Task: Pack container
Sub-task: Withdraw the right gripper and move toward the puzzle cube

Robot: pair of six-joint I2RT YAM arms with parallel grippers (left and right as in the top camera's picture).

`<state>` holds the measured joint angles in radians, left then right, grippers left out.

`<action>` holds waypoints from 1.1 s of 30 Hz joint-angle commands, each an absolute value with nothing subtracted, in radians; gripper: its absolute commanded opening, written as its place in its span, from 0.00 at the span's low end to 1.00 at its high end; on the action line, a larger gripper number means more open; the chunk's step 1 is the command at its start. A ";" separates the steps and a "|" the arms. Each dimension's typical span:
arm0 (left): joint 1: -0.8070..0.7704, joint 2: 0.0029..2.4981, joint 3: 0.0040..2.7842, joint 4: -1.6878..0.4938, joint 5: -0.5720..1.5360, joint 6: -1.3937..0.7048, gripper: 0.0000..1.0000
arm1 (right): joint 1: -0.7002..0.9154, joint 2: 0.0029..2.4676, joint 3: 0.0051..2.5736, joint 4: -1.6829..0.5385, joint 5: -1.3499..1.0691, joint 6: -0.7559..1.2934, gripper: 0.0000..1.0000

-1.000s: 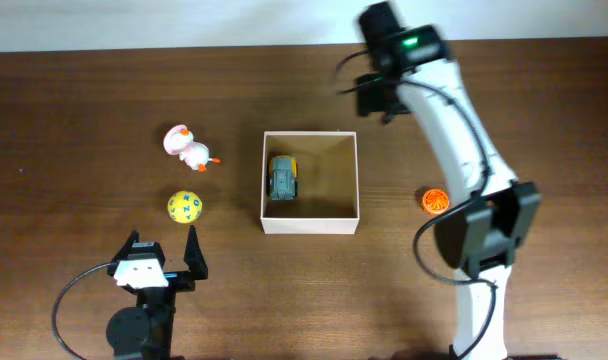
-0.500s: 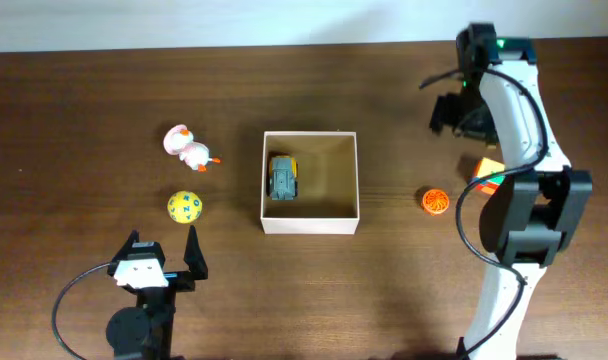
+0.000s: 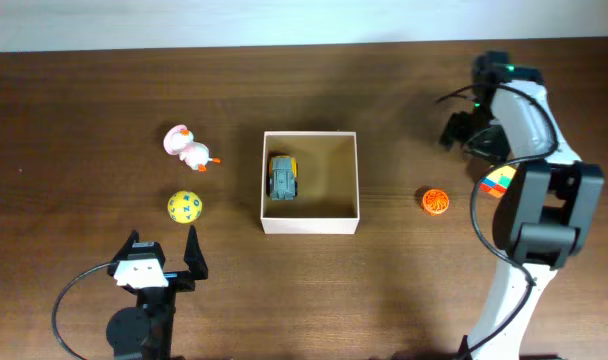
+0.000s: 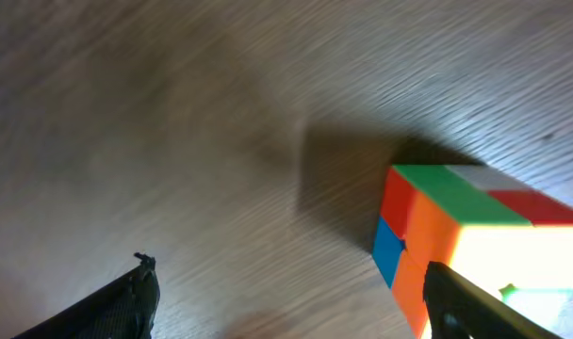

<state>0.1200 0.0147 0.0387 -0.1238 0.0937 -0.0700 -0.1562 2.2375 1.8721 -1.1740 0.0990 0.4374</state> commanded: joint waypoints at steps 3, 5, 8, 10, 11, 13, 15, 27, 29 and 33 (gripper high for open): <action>0.118 0.006 0.031 -0.122 0.090 -0.051 0.99 | -0.228 2.213 1.866 -1.166 0.037 0.412 0.83; 0.118 0.006 0.031 -0.122 0.090 -0.051 0.99 | -0.231 2.212 1.870 -1.166 0.029 0.369 0.84; 0.118 0.006 0.031 -0.121 0.090 -0.051 0.99 | -0.223 2.211 1.892 -1.171 0.030 0.327 0.84; 0.118 0.006 0.031 -0.121 0.090 -0.051 0.99 | -0.223 2.210 1.924 -1.186 0.030 0.325 0.84; 0.118 0.006 0.031 -0.121 0.090 -0.051 0.99 | -0.223 2.209 1.948 -1.198 0.030 0.325 0.84; 0.118 0.006 0.031 -0.121 0.090 -0.051 0.99 | -0.227 2.209 2.010 -1.235 0.031 0.326 0.84; 0.118 0.006 0.031 -0.121 0.090 -0.051 0.99 | -0.235 2.209 2.076 -1.284 0.042 0.347 0.84; 0.118 0.006 0.031 -0.121 0.090 -0.051 0.99 | -0.328 2.205 2.243 -1.527 0.110 0.520 0.86; 0.118 0.006 0.031 -0.121 0.090 -0.051 0.99 | -0.336 2.205 2.228 -1.538 0.128 0.554 0.87; 0.118 0.006 0.031 -0.121 0.090 -0.051 0.99 | -0.342 2.205 2.199 -1.555 0.156 0.590 0.88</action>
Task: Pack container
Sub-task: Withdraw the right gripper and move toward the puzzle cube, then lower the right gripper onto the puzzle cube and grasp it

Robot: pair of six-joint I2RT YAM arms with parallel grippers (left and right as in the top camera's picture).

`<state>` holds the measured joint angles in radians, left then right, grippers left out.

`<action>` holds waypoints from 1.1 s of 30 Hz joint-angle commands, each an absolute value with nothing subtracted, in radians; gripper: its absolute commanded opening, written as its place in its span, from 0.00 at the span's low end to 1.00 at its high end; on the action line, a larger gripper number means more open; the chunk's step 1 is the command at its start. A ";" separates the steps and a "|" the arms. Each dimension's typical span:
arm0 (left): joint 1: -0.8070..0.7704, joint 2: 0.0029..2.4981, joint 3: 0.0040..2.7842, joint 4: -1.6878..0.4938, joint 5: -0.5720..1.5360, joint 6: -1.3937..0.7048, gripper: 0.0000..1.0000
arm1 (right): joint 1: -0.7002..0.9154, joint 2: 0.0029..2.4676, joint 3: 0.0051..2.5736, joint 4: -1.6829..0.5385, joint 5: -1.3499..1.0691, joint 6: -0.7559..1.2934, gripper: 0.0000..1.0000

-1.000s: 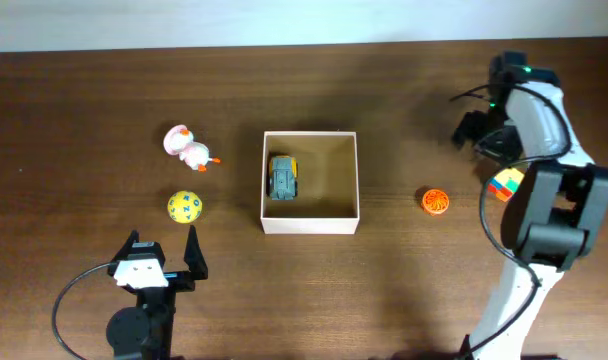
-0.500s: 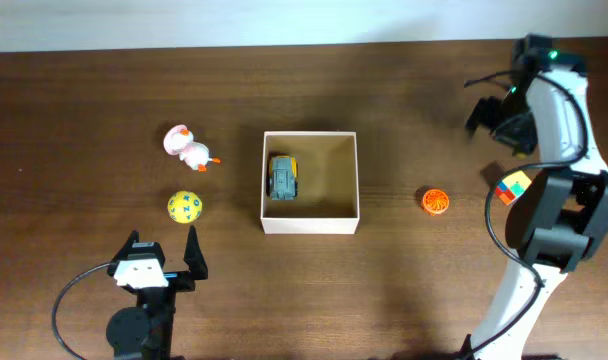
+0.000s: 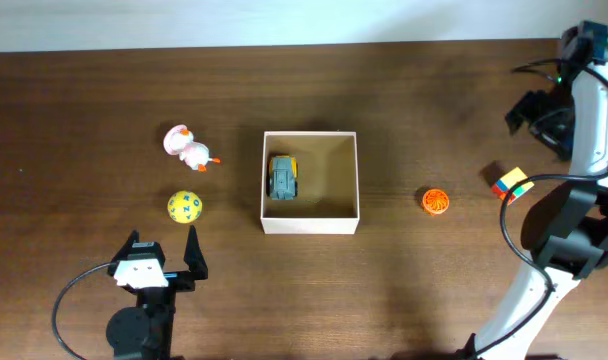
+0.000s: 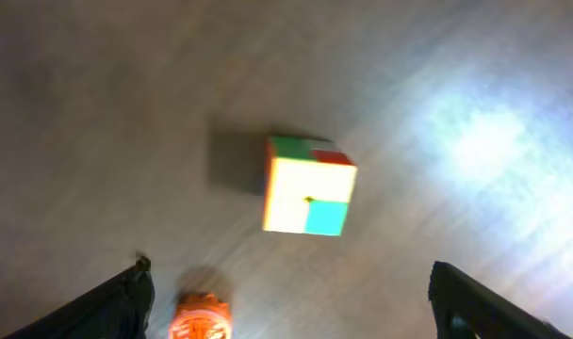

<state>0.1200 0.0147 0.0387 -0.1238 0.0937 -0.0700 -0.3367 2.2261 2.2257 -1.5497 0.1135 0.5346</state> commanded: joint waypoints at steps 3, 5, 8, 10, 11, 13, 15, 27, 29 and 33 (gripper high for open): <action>0.118 0.006 0.031 -0.121 0.090 -0.051 0.99 | -0.341 2.205 2.154 -1.547 0.158 0.595 0.88; 0.118 0.006 0.031 -0.121 0.090 -0.051 0.99 | -0.341 2.205 2.099 -1.527 0.154 0.604 0.88; 0.118 0.006 0.031 -0.122 0.090 -0.051 0.99 | -0.342 2.205 2.028 -1.492 0.154 0.604 0.88; 0.118 0.006 0.031 -0.122 0.090 -0.051 0.99 | -0.345 2.205 1.984 -1.469 0.154 0.604 0.88; 0.118 0.006 0.031 -0.121 0.090 -0.051 0.99 | -0.347 2.205 1.967 -1.459 0.152 0.605 0.88; 0.118 0.006 0.031 -0.121 0.090 -0.051 0.99 | -0.350 2.205 1.927 -1.425 0.140 0.604 0.88; 0.118 0.006 0.031 -0.121 0.090 -0.051 0.99 | -0.352 2.205 1.897 -1.396 0.139 0.604 0.88; 0.118 0.006 0.031 -0.121 0.090 -0.051 0.99 | -0.354 2.205 1.652 -1.090 0.084 0.558 0.89; 0.118 0.006 0.031 -0.122 0.090 -0.051 0.99 | -0.354 2.205 1.629 -1.052 0.078 0.541 0.88; 0.118 0.006 0.031 -0.121 0.090 -0.051 0.99 | -0.354 2.205 1.609 -0.978 0.024 0.425 0.88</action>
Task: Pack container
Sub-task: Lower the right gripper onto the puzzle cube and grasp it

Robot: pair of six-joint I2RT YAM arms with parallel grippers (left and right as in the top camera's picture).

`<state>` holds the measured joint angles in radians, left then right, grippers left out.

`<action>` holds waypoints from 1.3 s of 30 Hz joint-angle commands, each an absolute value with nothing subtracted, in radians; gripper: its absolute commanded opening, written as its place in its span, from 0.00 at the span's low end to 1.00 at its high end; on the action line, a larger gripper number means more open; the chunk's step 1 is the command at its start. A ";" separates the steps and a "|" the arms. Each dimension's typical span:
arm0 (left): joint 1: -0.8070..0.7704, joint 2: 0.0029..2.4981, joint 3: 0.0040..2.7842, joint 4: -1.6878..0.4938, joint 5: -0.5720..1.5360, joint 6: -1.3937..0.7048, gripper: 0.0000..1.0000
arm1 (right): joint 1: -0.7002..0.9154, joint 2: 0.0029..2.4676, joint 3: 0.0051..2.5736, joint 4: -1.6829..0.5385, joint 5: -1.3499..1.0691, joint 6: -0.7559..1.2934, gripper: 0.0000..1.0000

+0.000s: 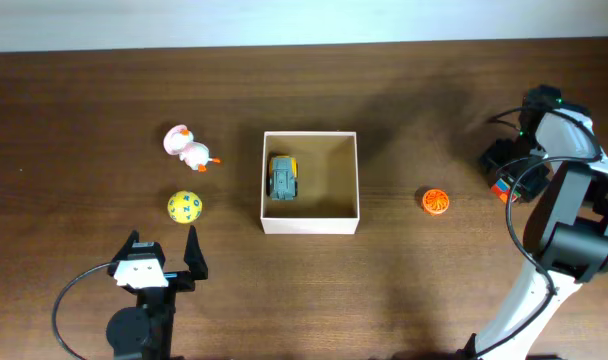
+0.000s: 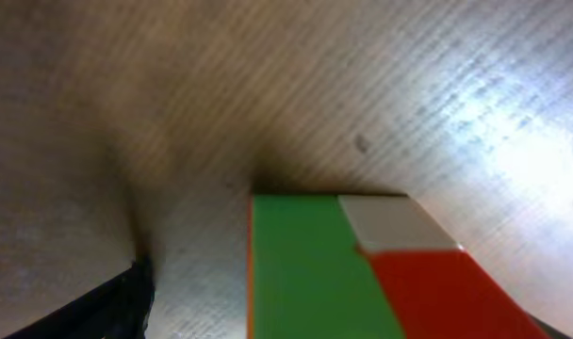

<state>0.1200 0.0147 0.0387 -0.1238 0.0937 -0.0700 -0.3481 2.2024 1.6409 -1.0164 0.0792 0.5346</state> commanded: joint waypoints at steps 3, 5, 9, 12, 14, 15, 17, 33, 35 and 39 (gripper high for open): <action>0.118 0.006 0.031 -0.121 0.090 -0.051 0.99 | -0.354 2.205 1.609 -0.938 -0.046 0.307 0.88; 0.118 0.006 0.031 -0.122 0.090 -0.051 0.99 | -0.353 2.205 1.609 -0.928 -0.076 0.255 0.88; 0.118 0.006 0.031 -0.121 0.090 -0.051 0.99 | -0.343 2.205 1.609 -0.924 -0.132 0.138 0.88; 0.118 0.006 0.031 -0.121 0.090 -0.051 0.99 | -0.319 2.205 1.609 -0.922 -0.204 0.026 0.88; 0.118 0.006 0.031 -0.121 0.090 -0.051 0.99 | -0.291 2.206 1.609 -0.918 -0.236 -0.031 0.88; 0.118 0.006 0.031 -0.121 0.090 -0.051 0.99 | -0.279 2.206 1.609 -0.918 -0.234 -0.036 0.88; 0.118 0.006 0.031 -0.121 0.090 -0.051 0.99 | -0.249 2.206 1.609 -0.918 -0.227 -0.049 0.88; 0.118 0.006 0.031 -0.121 0.090 -0.051 0.99 | -0.039 2.206 1.609 -0.901 0.024 -0.026 0.88; 0.118 0.006 0.031 -0.121 0.090 -0.051 0.99 | -0.040 2.206 1.609 -0.908 0.059 -0.027 0.87; 0.118 0.006 0.031 -0.121 0.090 -0.051 0.99 | -0.041 2.206 1.609 -0.920 0.084 -0.029 0.78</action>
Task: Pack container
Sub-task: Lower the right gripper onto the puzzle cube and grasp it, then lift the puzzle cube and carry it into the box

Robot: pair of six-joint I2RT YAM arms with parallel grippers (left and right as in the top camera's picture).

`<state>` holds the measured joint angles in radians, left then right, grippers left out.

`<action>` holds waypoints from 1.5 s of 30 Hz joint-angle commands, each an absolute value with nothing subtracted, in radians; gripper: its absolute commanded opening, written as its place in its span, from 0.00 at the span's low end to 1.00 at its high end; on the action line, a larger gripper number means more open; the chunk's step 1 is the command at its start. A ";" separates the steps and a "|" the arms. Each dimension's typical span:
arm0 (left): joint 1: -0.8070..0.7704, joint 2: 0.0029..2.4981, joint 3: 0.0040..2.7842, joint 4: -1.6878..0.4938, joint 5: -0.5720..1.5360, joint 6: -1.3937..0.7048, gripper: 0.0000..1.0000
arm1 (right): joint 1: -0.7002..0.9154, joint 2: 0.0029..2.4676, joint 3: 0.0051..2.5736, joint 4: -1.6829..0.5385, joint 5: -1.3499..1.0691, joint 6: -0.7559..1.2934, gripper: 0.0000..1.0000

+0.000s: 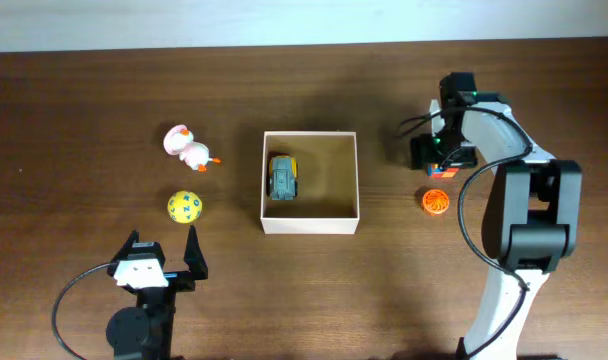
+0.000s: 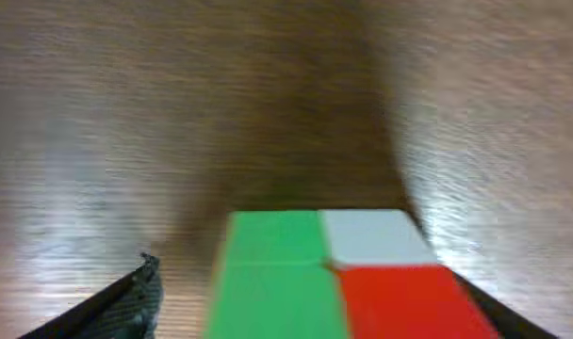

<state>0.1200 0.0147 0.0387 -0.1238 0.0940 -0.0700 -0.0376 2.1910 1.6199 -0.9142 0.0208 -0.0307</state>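
Note:
A white open box (image 1: 309, 222) stands mid-table with a grey and yellow toy car (image 1: 283, 176) inside at its left wall. My right gripper (image 1: 436, 160) is right of the box, shut on a colour cube (image 1: 442, 169). In the right wrist view the cube (image 2: 334, 282) shows green, white and red faces and fills the space in my right gripper (image 2: 310, 282). An orange disc (image 1: 435, 201) lies just in front of it. My left gripper (image 1: 162, 245) rests open at the near left.
A pink and white duck toy (image 1: 189, 148) and a yellow ball (image 1: 184, 207) lie left of the box. The right arm's base (image 1: 519, 290) stands at the near right, and the table's far edge (image 1: 304, 45) meets a white wall.
My right gripper has moved left with the cube, from the table's right side to a spot just right of the box, above the orange disc. The left arm has not moved.
My right gripper was open close beside the cube on the right of the table. Then it was higher and farther right, with the cube lying free below. Then it was down around the cube. Now the cube has travelled with it towards the box.

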 commanded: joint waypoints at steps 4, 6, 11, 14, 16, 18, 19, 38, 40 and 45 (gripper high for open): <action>0.118 0.006 0.031 -0.121 0.090 -0.051 0.99 | -0.041 2.206 1.609 -0.920 0.084 -0.028 0.63; 0.118 0.006 0.031 -0.121 0.090 -0.051 0.99 | -0.041 2.206 1.609 -0.920 0.084 -0.026 0.52; 0.118 0.006 0.031 -0.121 0.090 -0.051 0.99 | -0.041 2.206 1.609 -0.918 0.084 -0.026 0.43; 0.118 0.006 0.031 -0.122 0.090 -0.051 0.99 | -0.041 2.206 1.609 -0.916 0.084 -0.026 0.43; 0.118 0.006 0.031 -0.121 0.090 -0.051 0.99 | -0.041 2.206 1.609 -0.916 0.084 -0.026 0.44; 0.118 0.006 0.031 -0.121 0.090 -0.051 0.99 | -0.041 2.206 1.609 -0.916 0.084 -0.026 0.44; 0.118 0.006 0.031 -0.121 0.090 -0.051 0.99 | -0.041 2.206 1.609 -0.916 0.084 -0.026 0.44; 0.118 0.006 0.031 -0.121 0.090 -0.051 0.99 | -0.040 2.205 1.872 -1.105 -0.108 -0.026 0.48; 0.118 0.006 0.031 -0.121 0.090 -0.051 0.99 | -0.040 2.205 1.922 -1.142 -0.140 -0.026 0.48; 0.118 0.006 0.031 -0.121 0.090 -0.051 0.99 | -0.038 2.205 2.056 -1.238 -0.245 -0.026 0.48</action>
<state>0.1200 0.0147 0.0387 -0.1238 0.0937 -0.0700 -0.0391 2.1975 1.9743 -1.2072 -0.1371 -0.0273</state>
